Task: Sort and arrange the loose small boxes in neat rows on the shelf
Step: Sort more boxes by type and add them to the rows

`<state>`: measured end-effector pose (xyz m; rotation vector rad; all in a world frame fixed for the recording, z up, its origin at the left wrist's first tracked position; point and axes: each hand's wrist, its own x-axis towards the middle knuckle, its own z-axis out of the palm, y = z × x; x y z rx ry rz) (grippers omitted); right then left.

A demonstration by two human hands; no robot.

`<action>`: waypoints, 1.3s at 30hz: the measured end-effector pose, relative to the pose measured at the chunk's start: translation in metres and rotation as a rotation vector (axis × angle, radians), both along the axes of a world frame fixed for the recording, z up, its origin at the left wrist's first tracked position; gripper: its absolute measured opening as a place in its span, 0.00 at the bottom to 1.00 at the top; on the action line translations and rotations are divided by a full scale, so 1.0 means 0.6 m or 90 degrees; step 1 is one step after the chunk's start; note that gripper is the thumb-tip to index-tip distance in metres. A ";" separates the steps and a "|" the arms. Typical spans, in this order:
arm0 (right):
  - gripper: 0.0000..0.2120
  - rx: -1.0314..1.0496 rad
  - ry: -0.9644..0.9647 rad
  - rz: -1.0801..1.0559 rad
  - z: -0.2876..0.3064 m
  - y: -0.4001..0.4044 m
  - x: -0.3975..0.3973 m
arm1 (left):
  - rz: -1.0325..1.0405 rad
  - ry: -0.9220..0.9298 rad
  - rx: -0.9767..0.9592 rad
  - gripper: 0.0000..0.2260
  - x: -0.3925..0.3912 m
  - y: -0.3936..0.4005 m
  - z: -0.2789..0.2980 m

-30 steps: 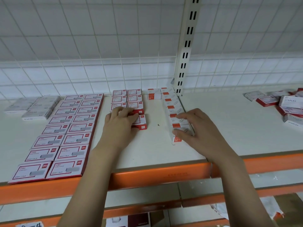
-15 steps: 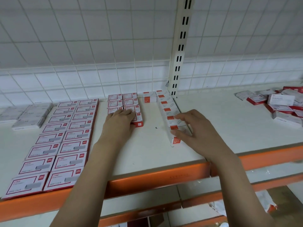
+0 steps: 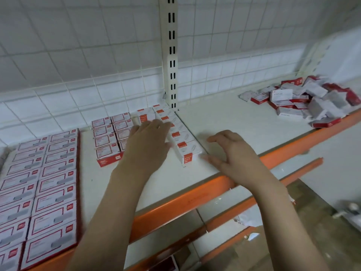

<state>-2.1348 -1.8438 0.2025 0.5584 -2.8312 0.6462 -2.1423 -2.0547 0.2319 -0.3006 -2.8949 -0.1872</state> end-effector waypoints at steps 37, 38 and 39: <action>0.21 0.190 0.023 -0.041 0.057 0.498 -0.295 | -0.088 -0.201 -0.144 0.30 -0.477 0.514 -0.030; 0.20 0.188 0.022 -0.034 0.058 0.500 -0.300 | -0.080 -0.227 -0.143 0.29 -0.486 0.517 -0.028; 0.20 0.187 0.021 -0.028 0.059 0.501 -0.304 | -0.070 -0.251 -0.140 0.26 -0.492 0.520 -0.026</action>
